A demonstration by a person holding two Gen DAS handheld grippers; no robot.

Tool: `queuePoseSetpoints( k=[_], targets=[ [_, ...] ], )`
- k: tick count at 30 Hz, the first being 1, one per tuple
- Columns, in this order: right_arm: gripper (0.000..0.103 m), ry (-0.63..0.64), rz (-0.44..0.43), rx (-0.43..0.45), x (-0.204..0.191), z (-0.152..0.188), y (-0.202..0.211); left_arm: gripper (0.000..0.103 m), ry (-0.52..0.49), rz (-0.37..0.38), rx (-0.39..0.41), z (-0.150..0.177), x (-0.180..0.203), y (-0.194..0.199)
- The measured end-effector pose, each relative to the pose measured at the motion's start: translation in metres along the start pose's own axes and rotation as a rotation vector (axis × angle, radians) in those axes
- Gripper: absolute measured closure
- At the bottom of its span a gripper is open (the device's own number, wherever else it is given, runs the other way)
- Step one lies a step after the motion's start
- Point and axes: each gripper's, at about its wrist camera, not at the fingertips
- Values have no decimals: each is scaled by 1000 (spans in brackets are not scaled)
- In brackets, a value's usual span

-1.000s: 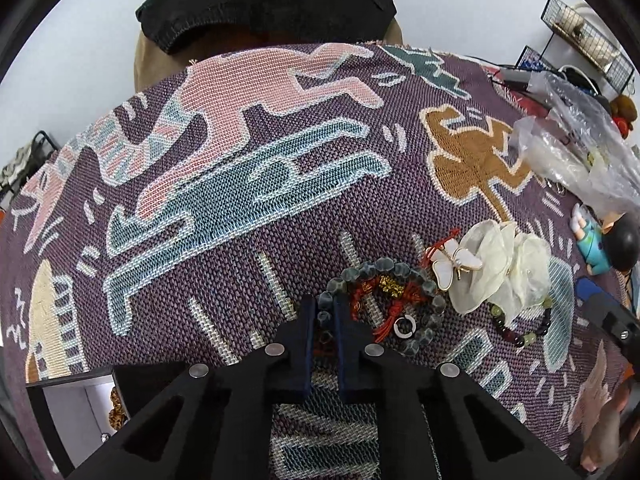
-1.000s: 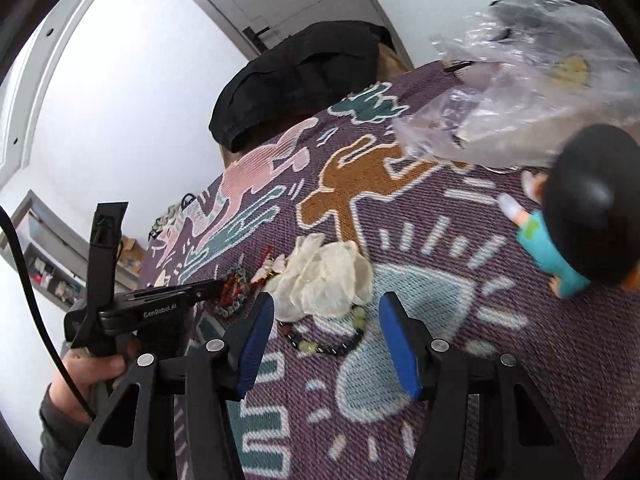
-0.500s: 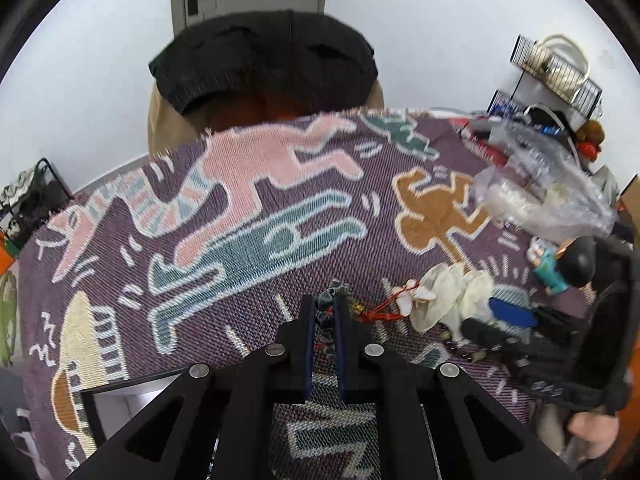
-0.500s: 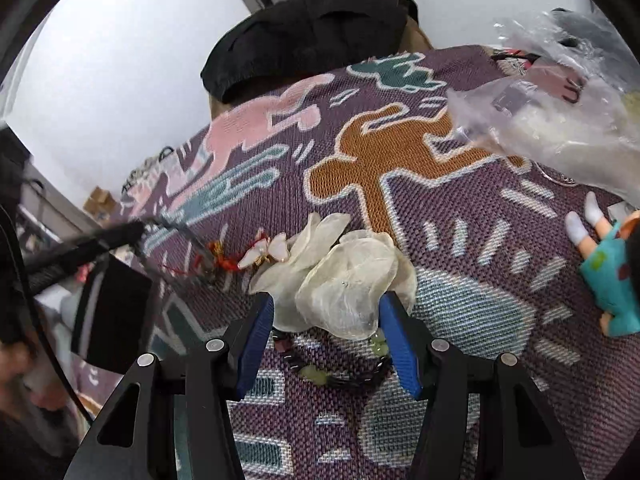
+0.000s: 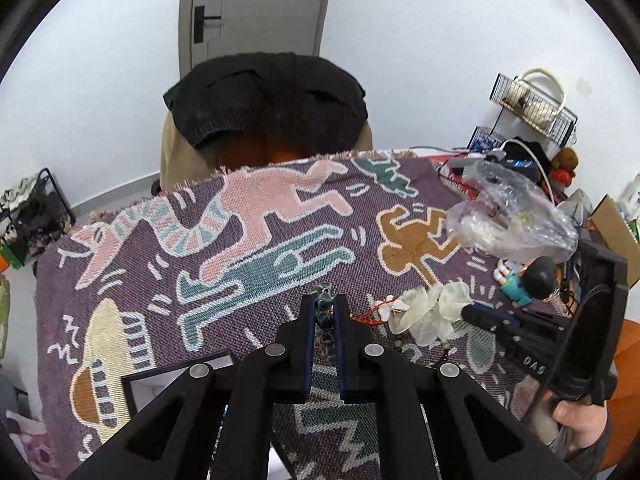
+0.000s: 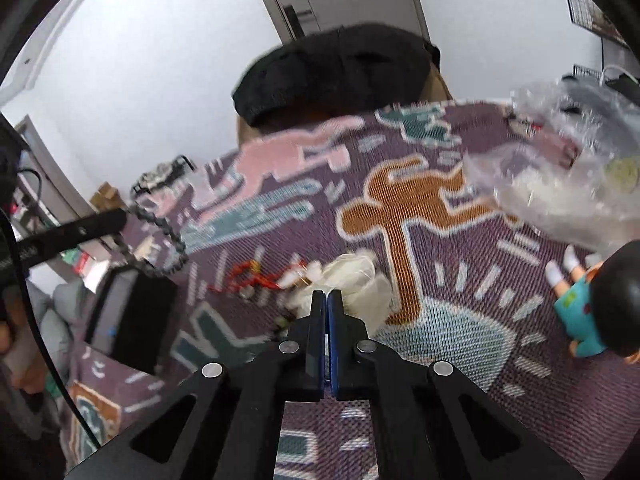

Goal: Organize jewelry
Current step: 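Grasp the grey bead bracelet with the left gripper while the right gripper grasps the white flower clips, then lower the bracelet into the black box with the left gripper while the right gripper drops the flower clips in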

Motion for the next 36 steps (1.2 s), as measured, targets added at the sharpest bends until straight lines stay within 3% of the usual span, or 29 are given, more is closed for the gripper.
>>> queuePoseSetpoints(
  k=[11,19,26,32,35,36],
  targets=[
    [101,24,-29,119,-25,-24,52,94,32,3,72,2,-21,44],
    [101,95,-61,189,-65,-45,86,94,63,-13,95,11,-44,63],
    [101,144,-103,204,-102,-49,89,94,66,-32,89,25,-57,68],
    [101,174,-144,175,-131,-46,74,93,103,-50,32,39,-77,62],
    [101,192,-164,157,-147,-44,65,86,158,-50,27,45,-97,65],
    [101,197,-171,152,-151,-44,62,77,170,-47,28,47,-102,67]
  ],
)
Point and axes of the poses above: each gripper's, at about its wrist camera, not at the fingertips, and y roughly against the way its jaws point, x to its right, z to its underside, and after that the axes turned 5 degrees about y, right-handed
